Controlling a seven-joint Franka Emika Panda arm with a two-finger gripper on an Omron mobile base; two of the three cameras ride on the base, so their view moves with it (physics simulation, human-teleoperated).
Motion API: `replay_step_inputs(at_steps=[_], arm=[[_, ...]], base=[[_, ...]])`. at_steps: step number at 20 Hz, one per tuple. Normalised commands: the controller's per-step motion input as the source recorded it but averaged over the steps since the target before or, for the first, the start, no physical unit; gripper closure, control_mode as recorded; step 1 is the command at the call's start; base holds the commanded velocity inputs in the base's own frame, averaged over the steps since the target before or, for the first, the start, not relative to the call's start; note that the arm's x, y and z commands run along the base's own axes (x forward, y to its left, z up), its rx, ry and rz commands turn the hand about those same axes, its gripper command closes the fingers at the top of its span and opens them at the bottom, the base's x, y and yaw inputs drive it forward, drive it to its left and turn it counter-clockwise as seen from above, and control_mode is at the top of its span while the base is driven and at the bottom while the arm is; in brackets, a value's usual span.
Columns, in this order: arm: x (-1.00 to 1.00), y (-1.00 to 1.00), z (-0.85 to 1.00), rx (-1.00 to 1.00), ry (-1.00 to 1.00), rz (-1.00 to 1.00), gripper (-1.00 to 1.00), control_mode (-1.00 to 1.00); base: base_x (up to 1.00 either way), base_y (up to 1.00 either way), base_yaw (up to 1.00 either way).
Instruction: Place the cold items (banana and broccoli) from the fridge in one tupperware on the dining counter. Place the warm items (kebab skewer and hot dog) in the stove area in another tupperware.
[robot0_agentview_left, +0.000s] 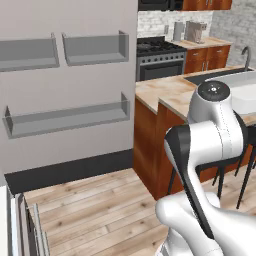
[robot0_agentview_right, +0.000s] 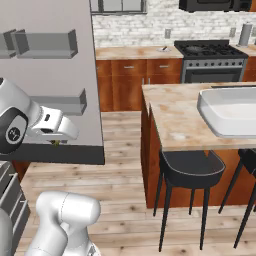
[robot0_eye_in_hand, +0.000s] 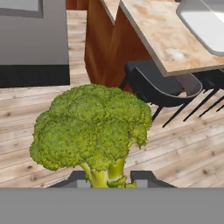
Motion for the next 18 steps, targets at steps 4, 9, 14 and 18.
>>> replay_step_inputs(at_steps=[4, 9, 14, 18], arm=[[0.00, 0.00, 0.00, 0.00, 0.00, 0.00, 1.00, 1.00], [0.00, 0.00, 0.00, 0.00, 0.00, 0.00, 1.00, 1.00], [0.00, 0.00, 0.00, 0.00, 0.00, 0.00, 1.00, 1.00], [0.00, 0.00, 0.00, 0.00, 0.00, 0.00, 1.00, 1.00]], base=[[0.02, -0.77, -0.30], [0.05, -0.99, -0.04], [0.05, -0.85, 0.01], [0.14, -0.87, 0.14]])
